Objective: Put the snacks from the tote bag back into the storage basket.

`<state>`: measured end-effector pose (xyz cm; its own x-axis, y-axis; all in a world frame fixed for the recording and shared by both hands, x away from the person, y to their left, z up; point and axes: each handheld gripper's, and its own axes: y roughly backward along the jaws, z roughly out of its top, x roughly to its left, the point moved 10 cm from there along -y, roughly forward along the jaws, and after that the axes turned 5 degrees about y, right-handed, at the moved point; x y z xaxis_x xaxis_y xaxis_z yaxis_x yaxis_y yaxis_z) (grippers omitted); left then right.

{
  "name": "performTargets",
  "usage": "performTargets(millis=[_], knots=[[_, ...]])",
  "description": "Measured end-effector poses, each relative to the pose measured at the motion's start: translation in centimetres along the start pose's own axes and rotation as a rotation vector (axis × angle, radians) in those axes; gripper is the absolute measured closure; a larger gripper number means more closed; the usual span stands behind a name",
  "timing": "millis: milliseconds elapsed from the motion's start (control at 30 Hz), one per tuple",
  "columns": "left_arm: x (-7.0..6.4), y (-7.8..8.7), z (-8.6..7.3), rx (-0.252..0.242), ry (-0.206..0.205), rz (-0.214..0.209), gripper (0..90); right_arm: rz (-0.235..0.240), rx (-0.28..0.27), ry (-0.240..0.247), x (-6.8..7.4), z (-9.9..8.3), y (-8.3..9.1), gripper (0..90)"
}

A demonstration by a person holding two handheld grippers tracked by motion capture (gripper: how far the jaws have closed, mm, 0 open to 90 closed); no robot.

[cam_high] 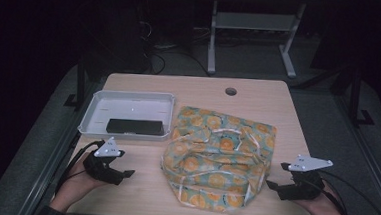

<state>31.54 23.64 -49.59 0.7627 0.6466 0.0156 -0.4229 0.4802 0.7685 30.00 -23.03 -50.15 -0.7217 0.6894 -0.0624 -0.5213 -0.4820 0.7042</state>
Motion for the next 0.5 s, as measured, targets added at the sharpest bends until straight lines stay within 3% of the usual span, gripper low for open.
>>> performTargets(millis=[100, 267, 500], knots=[[-0.5, -0.1, -1.1, 0.002, 0.024, -0.006, 20.8, -0.018, 0.013, -0.003, -0.5, -0.8, -0.2, 18.0], [-0.8, -0.4, -2.1, 0.023, 0.003, -0.013, 15.4, -0.028, 0.039, -0.006, -0.9, -1.6, -0.7, 16.8], [-1.5, -1.1, -2.3, 0.051, -0.015, -0.041, 13.5, -0.028, 0.050, 0.004, -1.2, -1.9, -1.1, 16.1]])
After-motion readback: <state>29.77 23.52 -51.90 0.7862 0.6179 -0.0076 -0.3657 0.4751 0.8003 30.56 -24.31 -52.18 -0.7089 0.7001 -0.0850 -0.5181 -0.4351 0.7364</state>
